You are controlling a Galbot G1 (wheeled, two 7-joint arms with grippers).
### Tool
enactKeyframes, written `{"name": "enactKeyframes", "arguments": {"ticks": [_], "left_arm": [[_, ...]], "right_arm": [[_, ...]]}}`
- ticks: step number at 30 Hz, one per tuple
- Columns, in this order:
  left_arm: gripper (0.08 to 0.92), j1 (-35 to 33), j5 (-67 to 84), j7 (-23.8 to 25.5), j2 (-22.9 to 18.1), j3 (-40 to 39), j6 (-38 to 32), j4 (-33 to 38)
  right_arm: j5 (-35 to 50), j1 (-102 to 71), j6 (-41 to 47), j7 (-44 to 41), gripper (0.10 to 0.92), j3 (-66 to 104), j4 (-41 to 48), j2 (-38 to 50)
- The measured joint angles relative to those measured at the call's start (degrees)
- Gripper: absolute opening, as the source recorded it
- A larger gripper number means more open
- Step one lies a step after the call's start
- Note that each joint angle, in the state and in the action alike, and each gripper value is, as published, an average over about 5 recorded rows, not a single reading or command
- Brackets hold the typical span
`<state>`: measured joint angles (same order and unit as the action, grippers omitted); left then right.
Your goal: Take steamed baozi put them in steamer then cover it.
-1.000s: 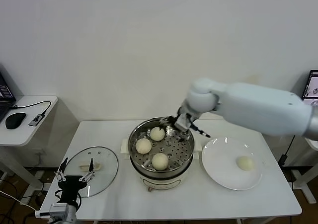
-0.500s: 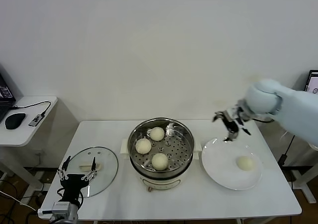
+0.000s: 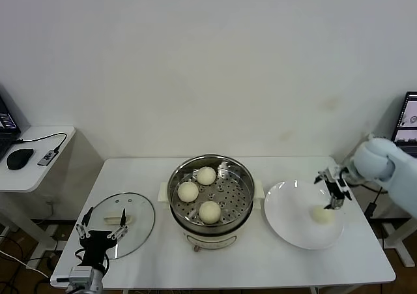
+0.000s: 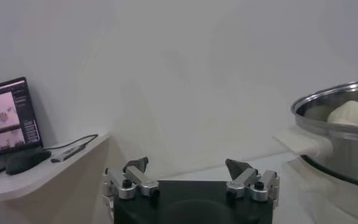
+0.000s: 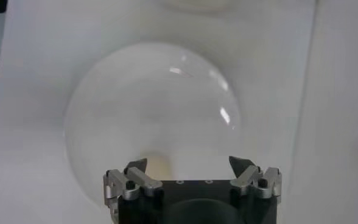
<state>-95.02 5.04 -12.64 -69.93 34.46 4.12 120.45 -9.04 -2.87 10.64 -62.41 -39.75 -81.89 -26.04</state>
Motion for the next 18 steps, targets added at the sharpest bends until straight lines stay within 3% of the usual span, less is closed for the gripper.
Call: {"name": "enactKeyframes", "arguments": {"ticks": [18], "left_arm": [[0.823,-0.17,-0.04,0.00,-0.07,0.13,0.19,0.61]], "right_arm": [[-4.63,-12.65,0.13,2.02,0.823,9.92,8.40,-3.92]]}}
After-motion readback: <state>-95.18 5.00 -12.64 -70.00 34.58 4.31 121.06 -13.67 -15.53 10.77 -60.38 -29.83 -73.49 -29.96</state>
